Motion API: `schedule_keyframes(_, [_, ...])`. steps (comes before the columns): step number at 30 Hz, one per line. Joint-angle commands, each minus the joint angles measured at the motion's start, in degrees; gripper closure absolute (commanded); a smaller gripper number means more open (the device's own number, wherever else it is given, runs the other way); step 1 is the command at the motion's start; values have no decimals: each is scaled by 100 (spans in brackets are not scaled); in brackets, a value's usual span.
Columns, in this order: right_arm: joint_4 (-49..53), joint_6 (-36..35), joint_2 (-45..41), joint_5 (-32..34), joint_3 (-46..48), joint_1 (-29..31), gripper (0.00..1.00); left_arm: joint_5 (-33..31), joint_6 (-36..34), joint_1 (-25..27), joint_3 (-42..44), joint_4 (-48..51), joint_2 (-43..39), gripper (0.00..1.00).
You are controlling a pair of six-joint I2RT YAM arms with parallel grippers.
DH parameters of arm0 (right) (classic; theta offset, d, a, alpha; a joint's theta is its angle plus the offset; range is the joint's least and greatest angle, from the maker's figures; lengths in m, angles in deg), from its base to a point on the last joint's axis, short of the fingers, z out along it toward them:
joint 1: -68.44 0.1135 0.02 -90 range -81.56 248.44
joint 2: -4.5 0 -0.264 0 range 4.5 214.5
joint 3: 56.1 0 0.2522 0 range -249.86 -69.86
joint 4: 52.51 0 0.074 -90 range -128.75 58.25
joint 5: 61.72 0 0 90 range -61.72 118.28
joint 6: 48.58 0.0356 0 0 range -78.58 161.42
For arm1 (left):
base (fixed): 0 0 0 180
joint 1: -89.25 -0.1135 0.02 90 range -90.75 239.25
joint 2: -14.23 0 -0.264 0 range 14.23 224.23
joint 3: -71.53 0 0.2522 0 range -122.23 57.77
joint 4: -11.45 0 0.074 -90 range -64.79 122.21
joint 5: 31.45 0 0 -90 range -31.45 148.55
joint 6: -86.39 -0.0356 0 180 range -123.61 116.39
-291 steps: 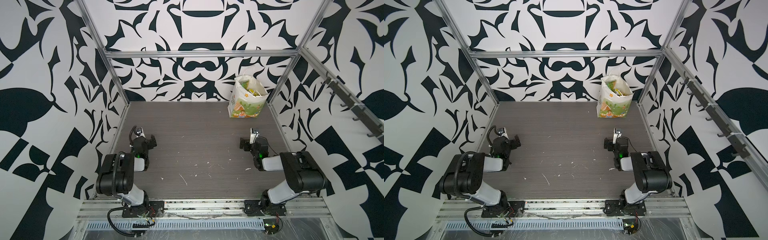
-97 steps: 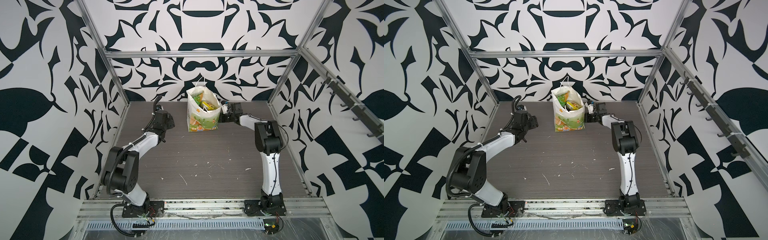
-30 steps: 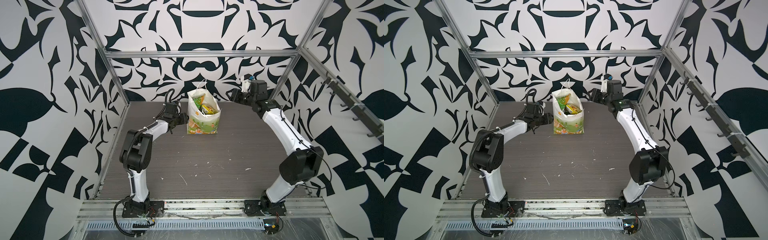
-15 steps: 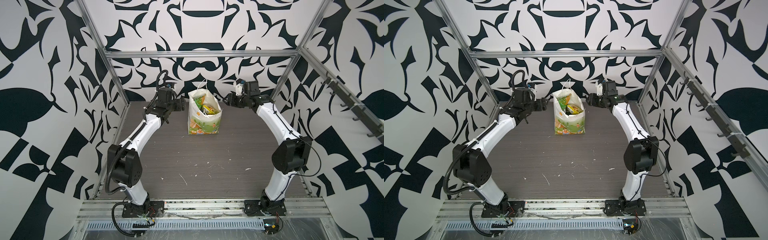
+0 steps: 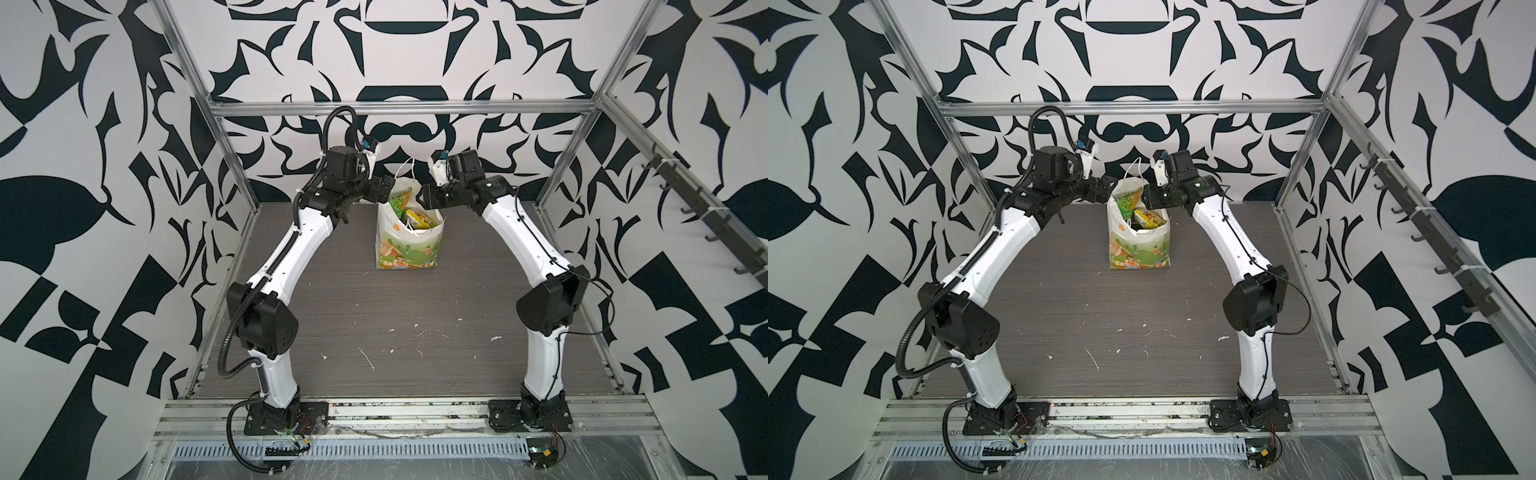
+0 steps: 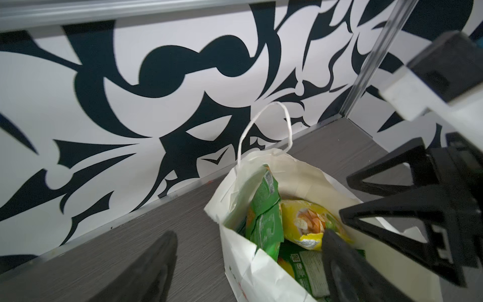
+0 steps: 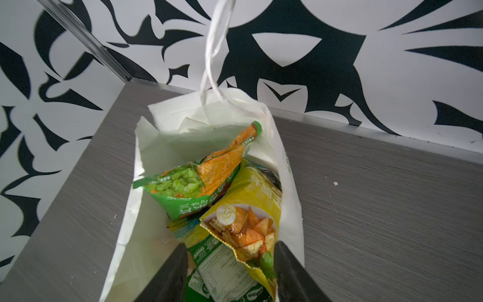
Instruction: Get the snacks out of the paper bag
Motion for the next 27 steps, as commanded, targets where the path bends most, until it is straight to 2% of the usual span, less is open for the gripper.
schedule_keyframes(1, [407,-97,164,646,-504,-5,45,82,-441,102,-427,561,364,12])
schedule_keyframes(9, [389,-42,500,1046,-817,-6,57,129,-895,190,-963,681,944,14])
schedule_keyframes(10, [379,-25,510,1089,-827,-4,59,115,-951,198,-1128,801,1072,19])
schedule_keyframes(13, [351,18,471,1082,-815,-4,60,136,-1098,242,-1550,1085,1370,26])
schedule_keyframes(23, [-77,71,-51,1132,-284,-4,58,117,-1573,467,-2198,1861,1871,20])
schedule_keyframes(26, [-127,72,-96,1171,-233,-4,58,-168,-1568,472,-2273,1920,2003,29])
schedule_keyframes(27, [-129,74,-112,1171,-217,-2,58,-247,-1575,472,-2304,1939,2038,36])
